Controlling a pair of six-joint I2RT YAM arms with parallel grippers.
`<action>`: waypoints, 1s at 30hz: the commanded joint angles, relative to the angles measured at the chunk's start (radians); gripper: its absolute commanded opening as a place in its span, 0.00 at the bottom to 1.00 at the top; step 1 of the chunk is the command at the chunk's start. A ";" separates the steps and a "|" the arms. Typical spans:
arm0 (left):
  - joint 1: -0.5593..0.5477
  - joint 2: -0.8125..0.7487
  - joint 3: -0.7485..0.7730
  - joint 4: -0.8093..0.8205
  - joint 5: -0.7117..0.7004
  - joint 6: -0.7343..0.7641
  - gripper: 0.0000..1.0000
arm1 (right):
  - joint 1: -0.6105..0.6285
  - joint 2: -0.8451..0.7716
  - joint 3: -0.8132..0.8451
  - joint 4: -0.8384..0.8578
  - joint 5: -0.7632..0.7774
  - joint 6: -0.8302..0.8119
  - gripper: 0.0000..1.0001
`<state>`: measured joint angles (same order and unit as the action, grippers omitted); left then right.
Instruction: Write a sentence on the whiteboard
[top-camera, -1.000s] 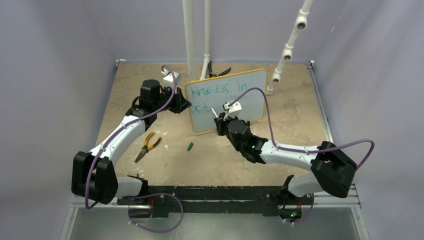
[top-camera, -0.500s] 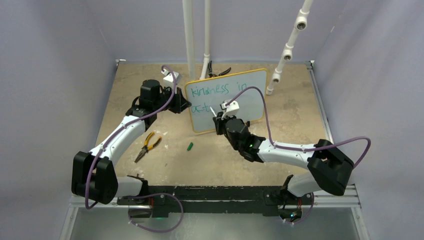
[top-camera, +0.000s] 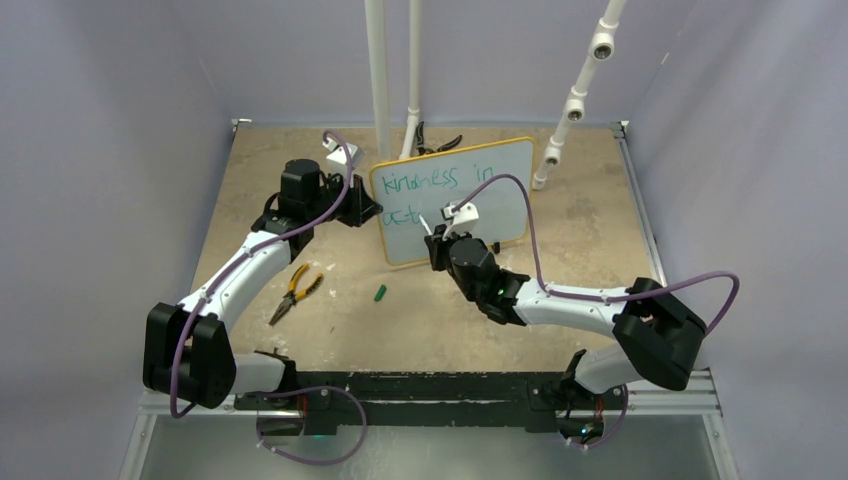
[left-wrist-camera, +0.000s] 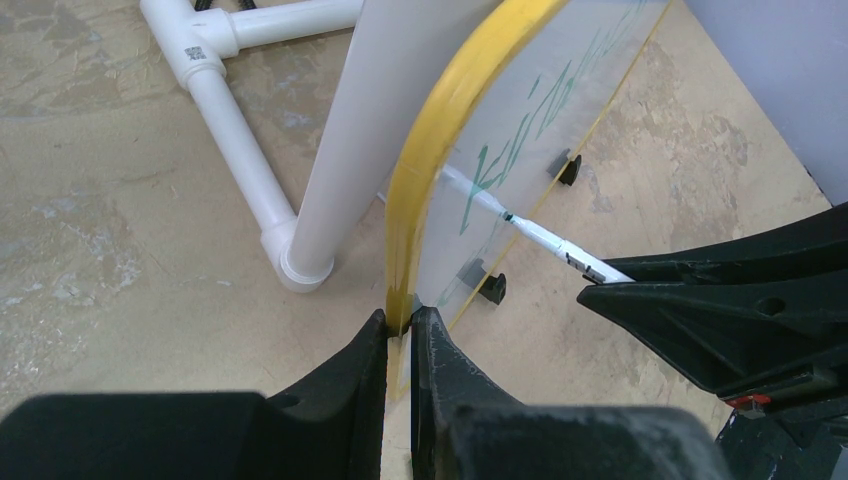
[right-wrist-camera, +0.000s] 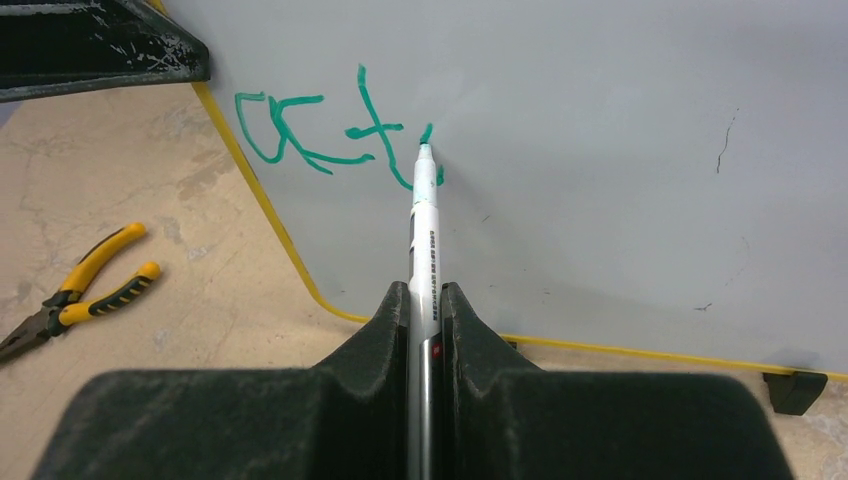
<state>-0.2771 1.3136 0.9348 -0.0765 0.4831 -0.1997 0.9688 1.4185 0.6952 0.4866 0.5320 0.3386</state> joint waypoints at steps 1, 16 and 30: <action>0.006 -0.007 0.010 0.024 -0.047 -0.010 0.00 | -0.007 0.004 -0.021 -0.011 0.028 0.039 0.00; 0.006 -0.008 0.010 0.023 -0.046 -0.010 0.00 | 0.000 -0.057 -0.051 0.036 -0.025 -0.004 0.00; 0.006 -0.008 0.010 0.021 -0.049 -0.008 0.00 | 0.004 -0.081 -0.003 0.055 -0.002 -0.038 0.00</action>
<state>-0.2771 1.3136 0.9348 -0.0765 0.4835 -0.1997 0.9684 1.3361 0.6411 0.5205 0.5060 0.3195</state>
